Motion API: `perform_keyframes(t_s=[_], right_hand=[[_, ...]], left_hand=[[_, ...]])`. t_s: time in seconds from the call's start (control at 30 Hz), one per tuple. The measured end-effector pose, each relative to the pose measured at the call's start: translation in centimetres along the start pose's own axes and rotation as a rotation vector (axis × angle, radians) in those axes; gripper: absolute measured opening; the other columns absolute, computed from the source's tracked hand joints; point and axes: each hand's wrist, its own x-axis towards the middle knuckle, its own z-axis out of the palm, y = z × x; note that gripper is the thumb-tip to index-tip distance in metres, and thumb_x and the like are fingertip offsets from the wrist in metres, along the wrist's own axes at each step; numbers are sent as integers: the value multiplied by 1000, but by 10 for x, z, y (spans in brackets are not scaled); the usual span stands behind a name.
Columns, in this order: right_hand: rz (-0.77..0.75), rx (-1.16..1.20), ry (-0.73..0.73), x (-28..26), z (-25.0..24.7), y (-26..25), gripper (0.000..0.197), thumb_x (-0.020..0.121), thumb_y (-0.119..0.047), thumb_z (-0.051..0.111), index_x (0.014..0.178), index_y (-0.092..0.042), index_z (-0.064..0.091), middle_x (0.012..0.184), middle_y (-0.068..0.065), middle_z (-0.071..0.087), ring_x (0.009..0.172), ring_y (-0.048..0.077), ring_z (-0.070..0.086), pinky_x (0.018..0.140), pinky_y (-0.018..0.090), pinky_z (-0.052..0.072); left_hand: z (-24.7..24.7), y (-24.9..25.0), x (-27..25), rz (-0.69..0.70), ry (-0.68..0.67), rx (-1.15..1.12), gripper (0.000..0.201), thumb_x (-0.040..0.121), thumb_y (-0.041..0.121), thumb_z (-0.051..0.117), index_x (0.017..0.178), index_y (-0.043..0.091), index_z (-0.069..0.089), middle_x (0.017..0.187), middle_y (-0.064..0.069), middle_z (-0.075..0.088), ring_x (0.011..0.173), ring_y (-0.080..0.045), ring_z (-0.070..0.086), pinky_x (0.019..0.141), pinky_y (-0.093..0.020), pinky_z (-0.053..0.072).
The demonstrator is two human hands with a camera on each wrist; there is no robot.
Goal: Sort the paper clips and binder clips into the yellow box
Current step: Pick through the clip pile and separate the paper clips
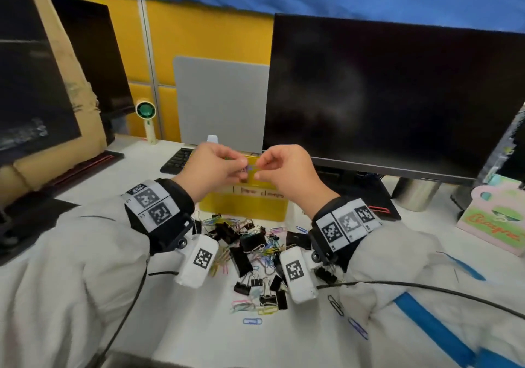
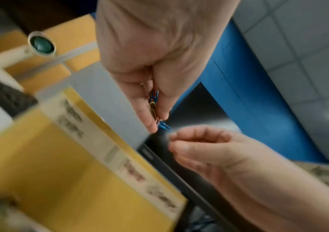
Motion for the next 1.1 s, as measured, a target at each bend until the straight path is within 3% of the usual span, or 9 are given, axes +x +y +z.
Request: perform_keyframes(t_s=[0.13,0.3,0.47,0.6,0.67,0.8,0.93,1.03,1.1], right_hand=[[41,-273,-129,3,19,21,25,87,-21,75,111,-19,70,114,1,68,107,19,62,93,35,52],[33,-456,-236,-3,19,37,30,100,-21,57,129,-18,65,125,4,65,117,23,58,98,35,45],[32,-441,-240,-3,13,38,28,98,-18,61,125,-20,68,117,-2,66,107,15,58,88,25,42],[-199,-320,-41,-11,11,23,17,85,-7,71,97,-20,73,90,-7,65,82,4,57,74,16,42],[-195,-287,-234,-16,14,15,14,80,-6,77,86,-18,74,78,-9,64,69,-2,56,66,15,43],[-18,-544,-742,-26,25,16,32,73,-22,87,101,-28,72,101,-9,67,94,10,63,76,30,55],[40,-566,-805,-32,31,26,37,76,-23,85,108,-25,68,107,-2,65,97,22,62,80,39,54],[21,-557,-792,-35,29,30,22,88,-18,73,108,-26,69,106,1,64,96,22,62,84,39,52],[27,-551,-757,-35,24,34,15,92,-11,66,101,-23,71,102,3,67,94,23,63,83,38,54]], left_hand=[[-30,-17,35,139,138,528,7,94,21,68,96,17,73,85,-1,74,81,-14,72,78,-31,58],[-30,-42,52,158,-190,893,25,104,16,47,112,18,71,105,2,69,105,-19,65,88,-28,48],[-27,-41,51,149,-278,1106,37,107,34,34,119,28,68,131,5,61,132,-21,45,116,-56,6],[-27,-38,25,477,35,823,25,97,45,54,95,26,71,107,6,64,105,-14,55,100,-42,38],[-30,-35,7,538,-115,696,19,89,43,67,78,27,68,83,8,64,81,-11,60,77,-37,53],[-31,-43,-11,228,-552,1072,27,77,51,77,95,32,72,90,14,68,84,-9,63,79,-38,56],[-34,-59,-18,149,-571,1152,57,68,55,84,116,31,67,109,10,63,97,-13,58,84,-31,50],[-38,-62,-21,108,-535,1042,36,77,31,84,110,29,71,106,9,64,86,-7,57,73,-20,47],[-42,-63,-20,97,-463,982,20,82,19,79,99,28,76,101,9,67,88,-10,61,79,-27,52]])
